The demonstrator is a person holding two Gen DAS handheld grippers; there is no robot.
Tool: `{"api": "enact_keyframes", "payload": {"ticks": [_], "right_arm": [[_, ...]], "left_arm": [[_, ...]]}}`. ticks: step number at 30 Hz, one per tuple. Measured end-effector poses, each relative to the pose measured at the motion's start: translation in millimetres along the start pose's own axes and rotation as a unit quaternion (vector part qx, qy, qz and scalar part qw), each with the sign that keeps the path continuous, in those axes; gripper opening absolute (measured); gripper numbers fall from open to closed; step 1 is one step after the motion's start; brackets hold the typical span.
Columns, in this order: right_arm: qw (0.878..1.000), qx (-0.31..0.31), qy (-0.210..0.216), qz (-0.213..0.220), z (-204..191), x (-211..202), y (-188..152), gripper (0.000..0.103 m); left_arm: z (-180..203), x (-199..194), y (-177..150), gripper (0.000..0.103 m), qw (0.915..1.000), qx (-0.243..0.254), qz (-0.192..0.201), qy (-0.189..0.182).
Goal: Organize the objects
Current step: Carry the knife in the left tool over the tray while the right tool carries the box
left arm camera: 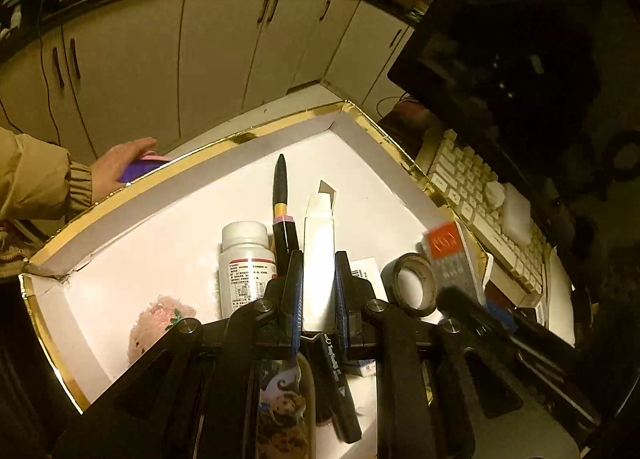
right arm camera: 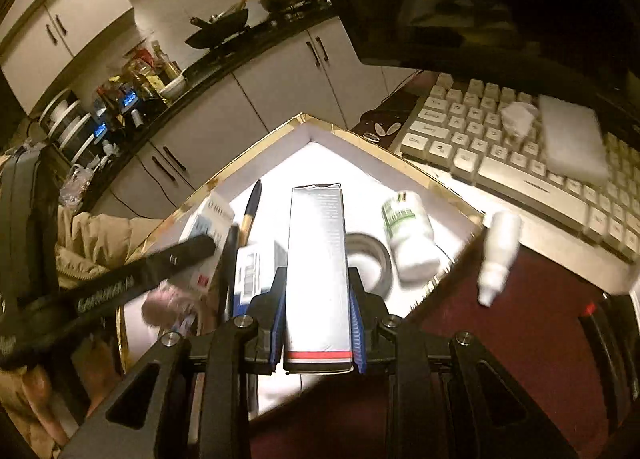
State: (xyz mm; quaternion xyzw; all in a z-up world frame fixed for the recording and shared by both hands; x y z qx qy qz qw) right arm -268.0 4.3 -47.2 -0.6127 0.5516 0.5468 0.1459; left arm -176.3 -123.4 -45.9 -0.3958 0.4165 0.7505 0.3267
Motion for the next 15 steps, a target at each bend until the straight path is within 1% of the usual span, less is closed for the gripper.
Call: {"api": "enact_keyframes", "payload": {"ticks": [4,8,15], "right_arm": [[1.000,-0.002,-0.005,-0.005,-3.9,15.6,10.2,0.026],[1.000,-0.001,-0.003,-0.006,-7.8,26.1,13.8,0.026],[1.000,0.009,-0.013,-0.002,-0.5,27.9,13.9,0.027]], "left_arm": [[-4.3,5.8,-0.4,0.013,0.9999,-0.002,-0.004,0.011],[-6.0,9.4,-2.2,0.013,0.9999,0.001,-0.010,0.012],[-2.5,11.8,-3.7,0.013,0.9997,0.011,-0.011,0.018]]}}
Point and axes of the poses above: each gripper's, at about its wrist camera, not at the fingertips, and x roughly the way its jaws point, z to its right, y to its top, the point moved 9 cm from there along x, roughly the way its jaws point, and after that the axes turned 11 degrees about -z, right-handed, at the moved point
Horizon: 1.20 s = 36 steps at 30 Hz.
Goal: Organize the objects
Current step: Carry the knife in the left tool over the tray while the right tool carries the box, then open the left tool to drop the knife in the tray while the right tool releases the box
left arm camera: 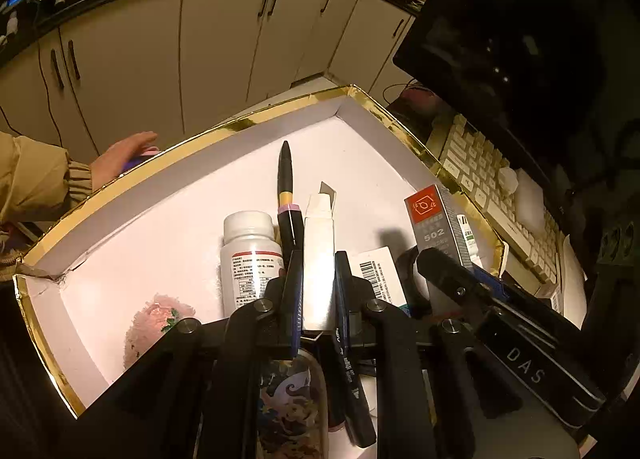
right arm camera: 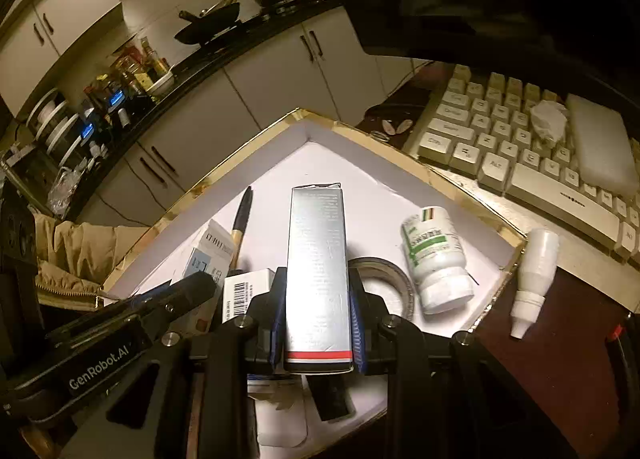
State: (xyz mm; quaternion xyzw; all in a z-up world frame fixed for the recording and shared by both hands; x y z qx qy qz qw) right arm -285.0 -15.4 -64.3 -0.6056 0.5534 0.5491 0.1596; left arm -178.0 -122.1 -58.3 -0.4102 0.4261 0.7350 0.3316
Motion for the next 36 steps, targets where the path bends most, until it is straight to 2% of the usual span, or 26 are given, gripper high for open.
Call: {"api": "enact_keyframes", "payload": {"ticks": [6,8,10,12,13,16,20,24,28,31,34,36], "right_arm": [[1.000,0.021,0.013,-0.001,3.5,-0.9,-1.8,0.027],[1.000,0.024,0.018,0.002,3.3,-4.1,-2.8,0.027],[1.000,0.025,0.017,0.006,4.0,-9.0,-3.7,0.027],[1.000,0.020,0.010,0.005,4.3,-14.5,-4.5,0.029],[1.000,0.018,0.008,0.007,4.4,-17.8,-5.1,0.035],[1.000,0.013,0.015,0.021,2.5,-31.4,-7.4,0.049],[0.999,0.005,0.022,0.026,-2.2,-44.3,-14.0,0.050],[0.999,-0.001,0.041,0.034,-0.3,-66.3,-38.0,0.050],[0.997,-0.003,0.056,0.051,16.9,-87.8,-78.6,0.050],[0.997,0.007,0.036,0.061,45.8,-98.8,-115.1,0.050],[0.997,0.032,-0.022,0.072,90.7,-112.6,-140.4,0.050],[0.993,0.062,-0.058,0.081,126.8,-126.3,-149.5,0.050]], "left_arm": [[6.5,-2.2,-1.0,0.013,0.9999,0.006,0.000,-0.013],[7.4,-5.1,-1.7,0.022,0.9998,0.004,0.005,-0.016],[9.2,-10.2,-2.2,0.038,0.9996,0.002,0.015,-0.023],[12.3,-17.7,-1.8,0.042,0.9992,0.003,0.032,-0.025],[13.3,-21.0,-1.8,0.045,0.9990,0.004,0.038,-0.024],[16.8,-29.1,-3.6,0.045,0.9987,0.005,0.047,-0.021],[24.0,-39.7,-11.6,0.045,0.9979,0.004,0.049,-0.041],[36.8,-49.9,-28.6,0.045,0.9970,0.017,0.056,-0.052],[76.4,-55.0,-64.9,0.045,0.9925,0.075,0.045,-0.085],[107.8,-52.1,-89.5,0.045,0.9862,0.125,0.035,-0.103],[137.9,-39.0,-113.0,0.045,0.9789,0.179,0.014,-0.098],[146.4,-31.9,-121.9,0.045,0.9767,0.191,0.002,-0.098]]}}
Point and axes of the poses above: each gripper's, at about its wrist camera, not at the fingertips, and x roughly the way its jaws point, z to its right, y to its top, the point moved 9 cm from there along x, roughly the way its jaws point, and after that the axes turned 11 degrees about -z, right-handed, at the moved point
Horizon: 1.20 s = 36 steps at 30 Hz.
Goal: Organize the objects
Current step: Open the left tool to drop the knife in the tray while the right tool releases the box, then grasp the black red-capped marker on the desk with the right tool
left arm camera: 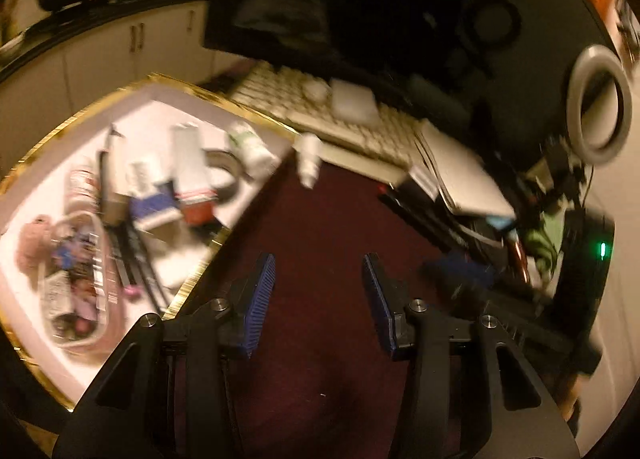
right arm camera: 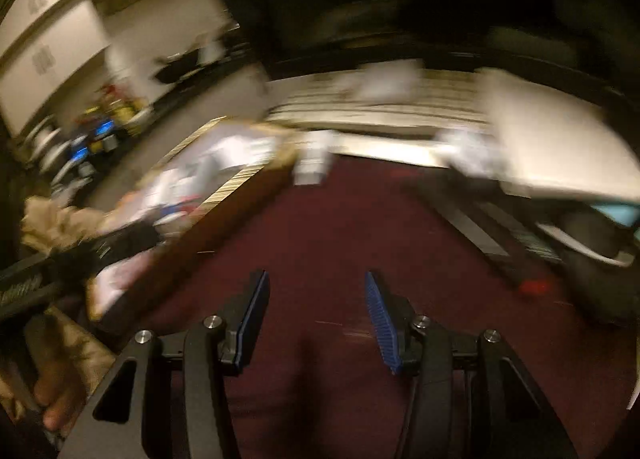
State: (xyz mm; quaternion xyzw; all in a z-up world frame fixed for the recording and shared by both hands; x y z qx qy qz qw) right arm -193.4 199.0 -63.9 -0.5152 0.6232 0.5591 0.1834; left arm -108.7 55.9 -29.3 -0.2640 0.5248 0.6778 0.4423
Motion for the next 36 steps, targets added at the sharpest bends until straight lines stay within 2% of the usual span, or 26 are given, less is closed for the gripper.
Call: {"api": "enact_keyframes", "payload": {"ticks": [3,5,15,19,20,21,22,24,26,34,36], "right_arm": [[0.998,0.027,-0.048,0.010,41.9,-11.9,1.2,0.050],[0.998,0.027,-0.065,0.009,56.1,-13.6,3.1,0.050],[0.993,-0.001,-0.119,-0.022,75.4,11.4,14.7,0.050],[0.993,-0.011,-0.110,-0.037,75.2,24.8,15.3,0.048],[0.993,-0.011,-0.107,-0.039,74.7,26.4,14.9,0.043],[0.994,-0.013,-0.104,-0.039,72.7,26.5,14.7,0.030],[0.995,-0.015,-0.094,-0.042,69.5,27.1,13.2,0.021],[0.996,-0.023,-0.072,-0.050,58.2,29.3,9.2,0.017],[0.996,-0.033,-0.066,-0.055,48.1,31.1,7.2,0.017],[0.994,-0.027,-0.089,-0.060,38.7,38.8,14.1,0.016],[0.996,-0.009,-0.073,-0.058,38.8,34.5,7.9,0.015]], "left_arm": [[7.1,10.8,-7.6,0.045,0.9998,0.003,-0.018,-0.003],[7.7,15.2,-9.8,0.045,0.9996,0.003,-0.027,-0.004],[-8.1,24.3,-8.9,0.045,0.9992,-0.012,-0.037,0.000],[-12.3,23.6,-9.1,0.045,0.9991,-0.017,-0.038,0.002],[-13.0,23.3,-9.3,0.045,0.9992,-0.017,-0.037,0.002],[-13.6,23.4,-9.6,0.045,0.9991,-0.017,-0.038,0.002],[-14.3,23.6,-9.9,0.045,0.9991,-0.018,-0.039,0.002],[-15.2,24.5,-10.0,0.045,0.9990,-0.021,-0.039,0.001],[-14.5,25.8,-10.1,0.045,0.9989,-0.021,-0.041,0.001],[-15.4,24.8,-7.1,0.045,0.9990,-0.023,-0.036,0.015],[-17.0,26.0,-3.2,0.045,0.9988,-0.027,-0.036,0.019]]}}
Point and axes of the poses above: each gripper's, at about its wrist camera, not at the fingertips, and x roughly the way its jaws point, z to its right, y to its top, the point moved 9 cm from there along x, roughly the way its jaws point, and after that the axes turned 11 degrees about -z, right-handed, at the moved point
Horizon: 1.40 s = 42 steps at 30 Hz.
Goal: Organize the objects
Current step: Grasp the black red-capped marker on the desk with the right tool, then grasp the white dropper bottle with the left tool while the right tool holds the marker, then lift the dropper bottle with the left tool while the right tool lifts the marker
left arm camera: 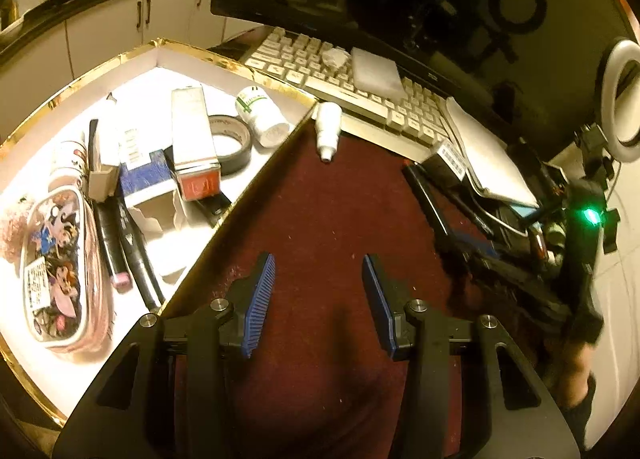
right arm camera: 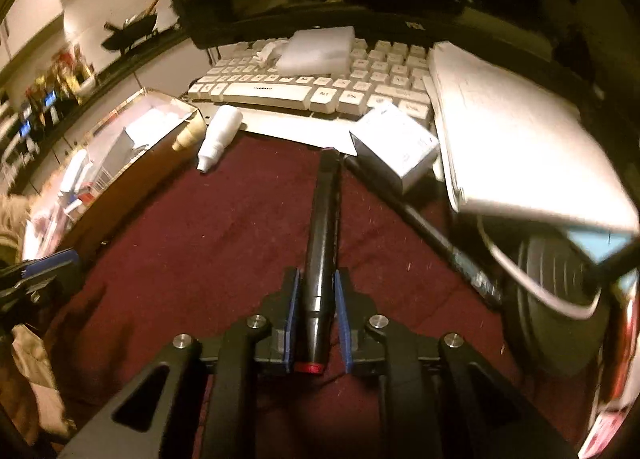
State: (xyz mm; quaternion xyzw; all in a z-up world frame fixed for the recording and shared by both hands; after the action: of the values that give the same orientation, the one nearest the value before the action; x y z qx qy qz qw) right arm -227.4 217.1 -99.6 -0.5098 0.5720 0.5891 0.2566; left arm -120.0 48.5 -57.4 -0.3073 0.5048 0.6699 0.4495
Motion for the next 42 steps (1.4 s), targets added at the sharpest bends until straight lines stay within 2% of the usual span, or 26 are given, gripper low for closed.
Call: {"api": "enact_keyframes", "payload": {"ticks": [5,8,10,14,19,22,26,28,31,37,42], "right_arm": [[0.998,0.041,0.051,0.008,-2.2,-14.9,-31.1,0.015],[0.998,0.041,0.045,0.014,-4.4,-20.2,-43.4,0.015],[0.999,0.032,0.032,0.021,-5.3,-22.0,-46.9,0.015],[0.998,0.026,0.038,0.032,-5.0,-22.8,-48.4,0.015],[0.996,0.041,0.068,0.033,-0.7,-23.1,-47.5,0.015],[0.996,0.044,0.076,0.034,-0.4,-23.4,-47.7,0.015],[0.993,0.049,0.098,0.033,0.1,-22.3,-46.6,0.015],[0.993,0.051,0.106,0.033,0.3,-21.2,-45.8,0.015],[0.991,0.056,0.117,0.033,0.5,-20.5,-44.8,0.015],[0.989,0.064,0.130,0.034,0.5,-19.1,-42.5,0.015],[0.989,0.065,0.125,0.034,0.4,-19.4,-42.8,0.015]], "left_arm": [[7.9,10.0,16.7,0.045,0.9999,0.005,-0.005,0.012],[18.0,23.0,31.8,0.045,0.9995,0.018,-0.010,0.025],[21.7,31.2,42.9,0.045,0.9984,0.026,-0.007,0.049],[28.8,55.1,69.3,0.045,0.9913,0.057,-0.004,0.118],[29.1,83.2,89.2,0.045,0.9905,0.059,-0.030,0.120],[26.8,85.9,102.2,0.045,0.9923,0.044,-0.017,0.115],[31.5,97.2,114.3,0.045,0.9900,0.065,-0.030,0.121],[32.0,99.3,117.7,0.036,0.9887,0.071,-0.027,0.129],[28.3,102.3,119.1,0.026,0.9868,0.074,-0.026,0.142],[27.8,100.4,106.8,0.026,0.9814,0.094,-0.035,0.164],[27.4,76.5,50.9,0.026,0.9874,0.078,-0.068,0.119]]}}
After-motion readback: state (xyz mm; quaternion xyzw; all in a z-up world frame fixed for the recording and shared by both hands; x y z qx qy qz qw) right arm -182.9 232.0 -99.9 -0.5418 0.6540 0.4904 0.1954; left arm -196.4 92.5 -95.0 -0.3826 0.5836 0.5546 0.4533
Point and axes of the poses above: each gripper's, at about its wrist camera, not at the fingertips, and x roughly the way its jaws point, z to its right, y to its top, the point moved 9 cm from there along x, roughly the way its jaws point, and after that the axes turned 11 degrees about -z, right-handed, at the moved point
